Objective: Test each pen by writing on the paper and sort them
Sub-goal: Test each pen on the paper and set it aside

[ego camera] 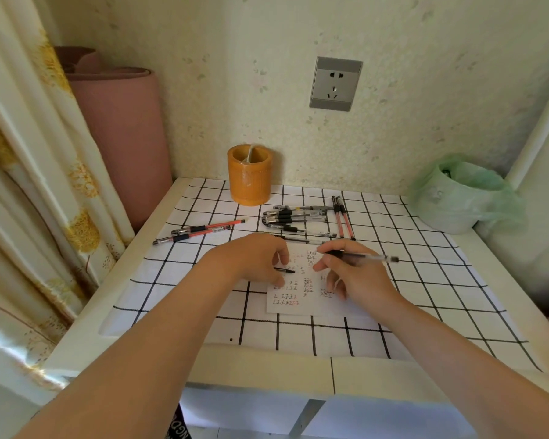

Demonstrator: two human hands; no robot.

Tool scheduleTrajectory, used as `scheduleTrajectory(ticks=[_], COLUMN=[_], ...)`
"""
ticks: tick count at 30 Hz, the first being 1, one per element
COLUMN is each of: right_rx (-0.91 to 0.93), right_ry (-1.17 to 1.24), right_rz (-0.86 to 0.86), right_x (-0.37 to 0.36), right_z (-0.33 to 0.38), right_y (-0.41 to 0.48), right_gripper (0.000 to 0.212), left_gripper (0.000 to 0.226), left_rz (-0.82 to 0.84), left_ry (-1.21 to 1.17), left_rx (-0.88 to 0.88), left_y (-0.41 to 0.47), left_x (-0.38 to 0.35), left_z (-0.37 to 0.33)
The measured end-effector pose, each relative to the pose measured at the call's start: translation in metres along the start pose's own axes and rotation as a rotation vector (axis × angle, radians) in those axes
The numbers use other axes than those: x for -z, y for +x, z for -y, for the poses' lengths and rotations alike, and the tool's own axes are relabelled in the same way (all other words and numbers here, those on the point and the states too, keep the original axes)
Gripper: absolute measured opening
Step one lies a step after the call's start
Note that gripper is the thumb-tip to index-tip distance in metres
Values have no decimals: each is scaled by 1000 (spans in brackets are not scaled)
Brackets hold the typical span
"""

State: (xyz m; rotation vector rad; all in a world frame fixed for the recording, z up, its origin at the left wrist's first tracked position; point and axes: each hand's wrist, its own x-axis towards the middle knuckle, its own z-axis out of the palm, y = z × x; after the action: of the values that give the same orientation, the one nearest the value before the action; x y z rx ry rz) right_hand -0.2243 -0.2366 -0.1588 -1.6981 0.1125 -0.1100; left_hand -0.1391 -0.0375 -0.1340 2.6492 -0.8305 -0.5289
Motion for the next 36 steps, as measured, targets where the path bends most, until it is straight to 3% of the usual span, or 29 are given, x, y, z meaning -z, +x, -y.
scheduleTrajectory(ticks=[4, 7, 10, 13, 16, 21, 29, 36], right_rx=[0, -122, -182, -79, 10, 114, 206, 274], right_ry=[45, 235, 260, 73, -286, -796, -857, -871], right_rz=[36, 22, 42, 66, 71, 90, 121, 206], right_x=[7, 9, 13, 15, 16, 16, 8, -1], right_z=[8, 20, 28, 31, 30, 26, 28, 24], right_y=[5, 9, 10, 12, 16, 15, 13, 11], right_gripper=[42, 40, 33, 23, 30, 18, 17, 24], left_gripper=[25, 15, 14, 15, 16, 15, 9, 10], left_rz=[-10, -26, -42, -38, -66, -94, -85, -138], left_ry=[22, 4, -18, -95, -132, -168, -182, -334], left_rx=[13, 10, 16, 31, 13, -4, -36, -59], left_y=[-3, -1, 0, -1, -3, -3, -5, -4], left_x=[0, 1, 4, 7, 9, 10, 9, 6], left_z=[4, 2, 0, 0, 1, 1, -6, -18])
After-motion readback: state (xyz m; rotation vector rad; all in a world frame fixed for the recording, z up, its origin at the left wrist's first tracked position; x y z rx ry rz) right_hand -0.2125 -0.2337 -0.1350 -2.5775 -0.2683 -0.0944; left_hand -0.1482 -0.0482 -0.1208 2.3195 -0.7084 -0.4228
